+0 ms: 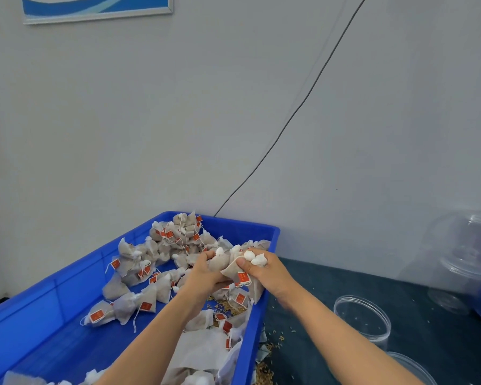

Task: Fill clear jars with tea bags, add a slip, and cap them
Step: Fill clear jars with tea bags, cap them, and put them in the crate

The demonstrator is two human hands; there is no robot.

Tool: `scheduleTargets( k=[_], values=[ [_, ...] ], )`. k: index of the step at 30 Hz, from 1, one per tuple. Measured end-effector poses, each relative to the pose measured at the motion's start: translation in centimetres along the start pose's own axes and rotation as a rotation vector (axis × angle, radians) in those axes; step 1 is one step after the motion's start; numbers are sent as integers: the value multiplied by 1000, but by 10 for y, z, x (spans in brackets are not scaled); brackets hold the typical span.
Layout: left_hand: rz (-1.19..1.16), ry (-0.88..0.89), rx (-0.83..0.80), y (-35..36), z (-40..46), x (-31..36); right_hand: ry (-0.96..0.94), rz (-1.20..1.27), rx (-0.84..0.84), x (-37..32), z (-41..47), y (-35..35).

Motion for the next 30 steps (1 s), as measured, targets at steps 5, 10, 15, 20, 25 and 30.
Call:
scheduleTargets(
  k=[5, 10, 15, 20, 25, 30],
  values=[
    [-344, -131, -290, 27, -17, 0, 24, 28, 48, -6, -6, -7],
    [-522, -93, -427, 44, -40, 27, 3, 35, 61, -28, -27, -30],
    [-210, 15, -555, 90, -61, 58, -62, -35, 67, -68, -53, -57],
    [-307, 12, -588, 152, -73, 74, -67, -94, 292, -83, -72, -100],
    [-262, 22, -558, 207, -80, 80, -17, -11, 444, -77, -88, -140],
    [-312, 112, -554, 233, -83, 77, -26, 56, 391, -71, -98, -163]
  ],
)
Point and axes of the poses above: each hand's wrist, its own z-axis towards the middle knuckle, its own y-axis out of the palm, x = y × z, the point moved 4 cm from there along z, towards the middle knuckle, and after that the axes turned 1 degree about x, right-handed, at the moved point
